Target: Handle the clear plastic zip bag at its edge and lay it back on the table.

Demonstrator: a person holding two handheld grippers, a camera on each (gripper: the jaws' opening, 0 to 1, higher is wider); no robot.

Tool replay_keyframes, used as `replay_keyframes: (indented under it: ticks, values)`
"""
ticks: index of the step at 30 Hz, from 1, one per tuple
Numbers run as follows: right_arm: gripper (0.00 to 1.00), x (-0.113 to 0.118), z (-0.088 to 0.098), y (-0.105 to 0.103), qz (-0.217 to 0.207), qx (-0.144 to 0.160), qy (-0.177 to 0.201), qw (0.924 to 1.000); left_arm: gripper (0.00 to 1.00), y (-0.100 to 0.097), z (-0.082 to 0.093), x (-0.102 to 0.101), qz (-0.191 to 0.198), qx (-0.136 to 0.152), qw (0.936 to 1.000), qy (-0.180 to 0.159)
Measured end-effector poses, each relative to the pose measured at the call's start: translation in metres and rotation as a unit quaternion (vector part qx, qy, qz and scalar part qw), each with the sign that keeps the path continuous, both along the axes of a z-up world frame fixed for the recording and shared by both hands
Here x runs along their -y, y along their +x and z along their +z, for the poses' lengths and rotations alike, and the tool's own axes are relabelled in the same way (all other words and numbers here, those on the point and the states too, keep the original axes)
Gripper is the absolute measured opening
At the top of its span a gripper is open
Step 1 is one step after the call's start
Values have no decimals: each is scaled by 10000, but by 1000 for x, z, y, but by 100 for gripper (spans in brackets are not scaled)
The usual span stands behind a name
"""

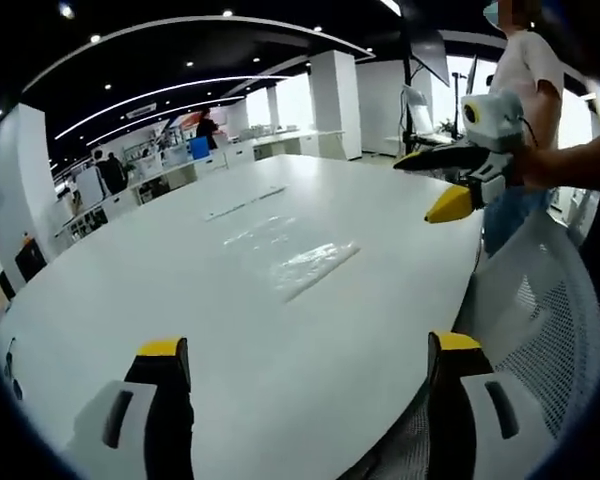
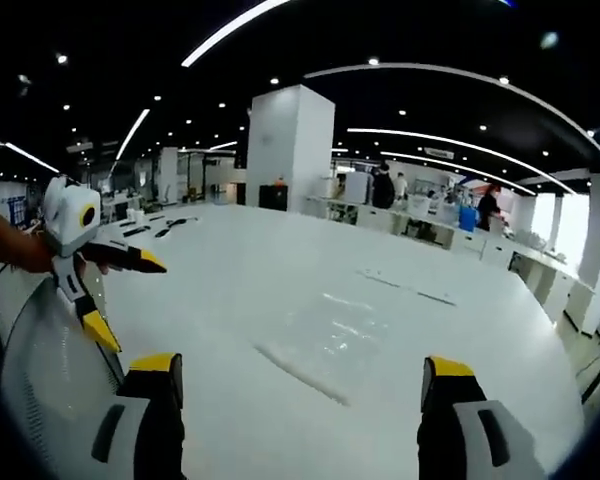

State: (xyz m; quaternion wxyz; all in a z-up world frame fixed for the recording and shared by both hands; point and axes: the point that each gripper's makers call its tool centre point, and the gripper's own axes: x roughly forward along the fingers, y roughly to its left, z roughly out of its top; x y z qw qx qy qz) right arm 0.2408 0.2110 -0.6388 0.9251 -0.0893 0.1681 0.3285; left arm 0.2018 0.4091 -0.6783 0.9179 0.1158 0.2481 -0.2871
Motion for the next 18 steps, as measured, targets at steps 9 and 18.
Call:
replay_keyframes:
  ticks: [9, 18]
  values:
    - [100, 2, -15, -6, -37, -75, -105, 9999, 96, -2, -6, -15, 249, -28, 9997, -19]
    - [99, 2, -26, -9, 9, -89, -309, 9995, 93, 0, -8, -12, 207, 90, 9996, 178]
